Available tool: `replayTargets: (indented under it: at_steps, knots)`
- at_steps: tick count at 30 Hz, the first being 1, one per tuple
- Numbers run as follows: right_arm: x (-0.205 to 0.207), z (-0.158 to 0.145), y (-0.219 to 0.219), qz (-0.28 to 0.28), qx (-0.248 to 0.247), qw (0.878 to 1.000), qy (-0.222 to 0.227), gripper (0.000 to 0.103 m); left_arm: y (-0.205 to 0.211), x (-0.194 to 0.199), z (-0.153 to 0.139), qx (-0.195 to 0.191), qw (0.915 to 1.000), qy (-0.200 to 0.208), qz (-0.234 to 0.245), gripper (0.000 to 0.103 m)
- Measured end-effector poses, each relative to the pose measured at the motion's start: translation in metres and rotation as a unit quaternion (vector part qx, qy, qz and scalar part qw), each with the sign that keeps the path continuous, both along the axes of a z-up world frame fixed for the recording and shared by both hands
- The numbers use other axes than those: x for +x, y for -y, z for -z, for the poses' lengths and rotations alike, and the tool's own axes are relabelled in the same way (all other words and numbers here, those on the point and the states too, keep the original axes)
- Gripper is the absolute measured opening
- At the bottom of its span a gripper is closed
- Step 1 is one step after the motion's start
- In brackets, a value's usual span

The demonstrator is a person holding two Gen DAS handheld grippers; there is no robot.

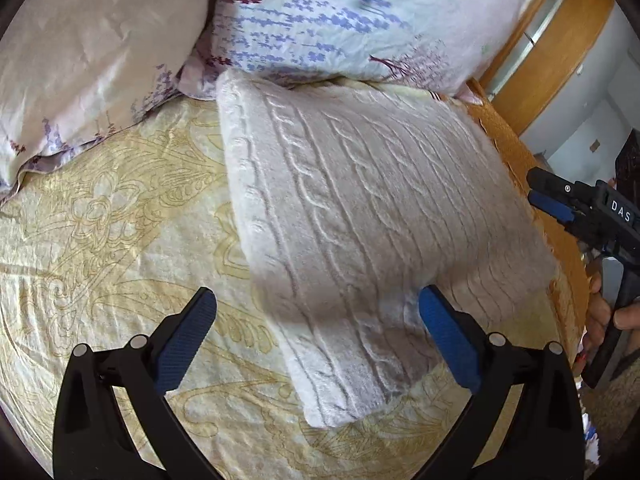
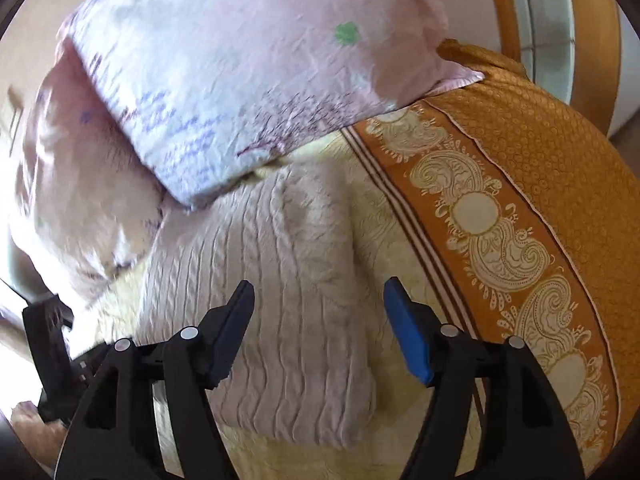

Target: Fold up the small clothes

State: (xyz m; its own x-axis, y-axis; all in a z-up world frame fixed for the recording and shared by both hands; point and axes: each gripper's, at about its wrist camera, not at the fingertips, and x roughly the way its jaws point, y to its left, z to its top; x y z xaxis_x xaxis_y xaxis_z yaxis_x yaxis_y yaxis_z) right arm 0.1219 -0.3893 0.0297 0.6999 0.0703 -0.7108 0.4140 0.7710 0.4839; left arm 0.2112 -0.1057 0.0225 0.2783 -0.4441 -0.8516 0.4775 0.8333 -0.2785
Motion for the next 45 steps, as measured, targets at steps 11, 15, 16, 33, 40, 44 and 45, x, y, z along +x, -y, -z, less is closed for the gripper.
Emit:
replayTargets:
  at_steps: [11,15,16,33,40,44,45]
  knots:
    - [0.068,0.017,0.016,-0.018,0.052,0.998,-0.015,0.009,-0.013,0.009,-0.006,-0.031,0.9992,-0.005,-0.024,0.101]
    - [0.081,-0.006,0.02,-0.014,0.021,1.0,0.013,0.008,-0.012,0.017,-0.01,-0.041,0.9987,-0.002,-0.031,0.101]
    - [0.084,-0.006,0.021,-0.011,0.017,1.0,0.007,0.008,-0.013,0.018,-0.01,-0.043,0.9986,-0.003,-0.032,0.101]
    - [0.043,0.017,0.046,0.001,0.114,0.993,-0.04,0.071,-0.027,0.078,0.004,-0.104,0.9883,-0.097,-0.054,0.101]
    - [0.032,0.038,0.043,-0.018,0.159,0.986,-0.057,0.069,-0.003,0.08,0.011,-0.112,0.9866,-0.116,-0.025,0.101]
    - [0.035,0.046,0.038,-0.017,0.175,0.983,-0.053,0.069,0.015,0.078,0.014,-0.104,0.9882,-0.113,-0.005,0.099]
    - [0.035,0.047,0.039,-0.019,0.182,0.982,-0.049,0.069,0.018,0.079,0.015,-0.104,0.9879,-0.115,-0.001,0.099]
